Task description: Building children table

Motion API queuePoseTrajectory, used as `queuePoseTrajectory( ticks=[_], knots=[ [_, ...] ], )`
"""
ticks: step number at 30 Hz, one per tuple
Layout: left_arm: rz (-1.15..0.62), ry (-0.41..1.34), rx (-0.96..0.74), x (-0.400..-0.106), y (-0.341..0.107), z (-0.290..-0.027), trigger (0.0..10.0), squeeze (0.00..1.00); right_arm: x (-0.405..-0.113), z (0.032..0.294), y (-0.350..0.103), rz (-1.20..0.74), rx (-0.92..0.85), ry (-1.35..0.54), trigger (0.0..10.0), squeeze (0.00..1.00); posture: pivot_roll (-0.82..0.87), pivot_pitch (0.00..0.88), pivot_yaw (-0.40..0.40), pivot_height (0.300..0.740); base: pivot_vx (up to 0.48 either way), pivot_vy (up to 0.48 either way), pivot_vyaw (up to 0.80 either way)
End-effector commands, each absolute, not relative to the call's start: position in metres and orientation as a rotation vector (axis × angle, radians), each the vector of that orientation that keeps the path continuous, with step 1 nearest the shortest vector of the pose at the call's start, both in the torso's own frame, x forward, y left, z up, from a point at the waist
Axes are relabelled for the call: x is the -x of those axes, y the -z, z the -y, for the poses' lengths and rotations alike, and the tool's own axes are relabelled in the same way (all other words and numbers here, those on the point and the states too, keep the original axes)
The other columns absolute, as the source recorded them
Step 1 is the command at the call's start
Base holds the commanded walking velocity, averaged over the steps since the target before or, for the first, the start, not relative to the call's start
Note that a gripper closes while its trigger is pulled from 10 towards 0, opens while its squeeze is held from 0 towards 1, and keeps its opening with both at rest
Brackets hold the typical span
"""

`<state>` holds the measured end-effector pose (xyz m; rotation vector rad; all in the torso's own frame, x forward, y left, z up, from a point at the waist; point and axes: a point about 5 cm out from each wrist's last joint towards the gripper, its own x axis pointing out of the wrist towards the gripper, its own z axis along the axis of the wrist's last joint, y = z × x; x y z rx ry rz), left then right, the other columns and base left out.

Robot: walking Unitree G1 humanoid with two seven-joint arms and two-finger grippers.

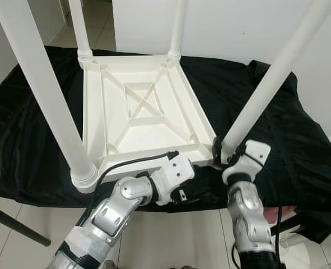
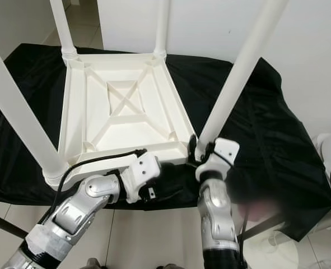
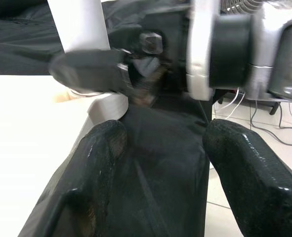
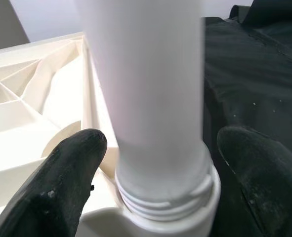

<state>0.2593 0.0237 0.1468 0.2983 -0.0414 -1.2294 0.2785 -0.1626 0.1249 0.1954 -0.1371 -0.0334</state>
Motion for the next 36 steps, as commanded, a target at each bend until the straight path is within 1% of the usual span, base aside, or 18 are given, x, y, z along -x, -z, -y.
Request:
queuePoseTrajectory(
  ticks=[1,4,7,9,12,14,16,22,23,24,25,26,27,28,36],
  knots=[
    [0.037,1.251,-0.301,-0.256,-0.145,-0.022,10.0,0.00,-0.277,0.171,-0.130,0.191,-0.182,-0.011,10.0,0.00,-0.03,0.070,-0.080,0.740,0.000,0.000,0.00],
    [0.037,1.251,-0.301,-0.256,-0.146,-0.022,10.0,0.00,-0.276,0.174,-0.131,0.203,-0.169,-0.033,10.0,0.00,-0.03,0.070,-0.080,0.740,0.000,0.000,0.00],
    [0.038,1.250,-0.301,-0.258,-0.146,-0.023,10.0,0.00,-0.282,0.190,-0.135,0.229,-0.112,-0.146,10.0,0.00,-0.04,0.074,-0.069,0.740,0.000,0.000,0.00],
    [0.038,1.250,-0.302,-0.258,-0.146,-0.023,10.0,0.00,-0.284,0.194,-0.136,0.231,-0.089,-0.175,10.0,0.00,-0.04,0.077,-0.063,0.740,0.000,0.000,0.00],
    [0.040,1.247,-0.305,-0.260,-0.148,-0.024,10.0,0.00,-0.288,0.196,-0.137,0.209,-0.044,-0.283,10.0,0.00,-0.04,0.078,-0.059,0.740,0.000,0.000,0.00],
    [0.041,1.246,-0.306,-0.261,-0.148,-0.024,10.0,0.00,-0.290,0.196,-0.137,0.201,-0.033,-0.316,10.0,0.00,-0.04,0.078,-0.059,0.740,0.000,0.000,0.00],
    [0.044,1.243,-0.306,-0.262,-0.149,-0.024,10.0,0.00,-0.296,0.193,-0.138,0.186,0.007,-0.398,10.0,0.00,-0.04,0.078,-0.057,0.740,0.000,0.000,0.00],
    [0.046,1.243,-0.306,-0.262,-0.150,-0.023,10.0,0.00,-0.305,0.189,-0.139,0.175,0.037,-0.455,10.0,0.00,-0.04,0.077,-0.058,0.740,0.000,0.000,0.00],
    [0.048,1.243,-0.306,-0.263,-0.150,-0.022,10.0,0.00,-0.311,0.188,-0.139,0.172,0.049,-0.489,7.1,0.00,-0.04,0.076,-0.059,0.740,0.000,0.000,0.00],
    [0.049,1.243,-0.307,-0.263,-0.150,-0.022,10.0,0.00,-0.312,0.187,-0.139,0.171,0.052,-0.497,3.6,0.00,-0.03,0.075,-0.061,0.740,0.000,0.000,0.00],
    [0.049,1.243,-0.307,-0.263,-0.150,-0.022,10.0,0.00,-0.312,0.187,-0.139,0.171,0.052,-0.497,3.6,0.00,-0.03,0.075,-0.061,0.740,0.000,0.000,0.00],
    [0.050,1.243,-0.308,-0.263,-0.150,-0.022,10.0,0.00,-0.315,0.186,-0.138,0.161,0.062,-0.504,2.7,0.00,-0.03,0.074,-0.066,0.740,0.000,0.000,0.00],
    [0.051,1.243,-0.309,-0.263,-0.150,-0.022,10.0,0.00,-0.316,0.185,-0.137,0.153,0.069,-0.511,2.2,0.00,-0.03,0.074,-0.066,0.740,0.000,0.000,0.00],
    [0.053,1.241,-0.309,-0.263,-0.151,-0.022,10.0,0.00,-0.317,0.186,-0.134,0.140,0.063,-0.515,0.0,0.00,-0.02,0.075,-0.071,0.740,0.000,0.000,0.00],
    [0.047,1.226,-0.303,-0.262,-0.150,-0.024,10.0,0.00,-0.315,0.190,-0.123,0.095,0.047,-0.508,0.0,0.00,-0.02,0.078,-0.082,0.740,0.000,0.000,0.00]
  ],
)
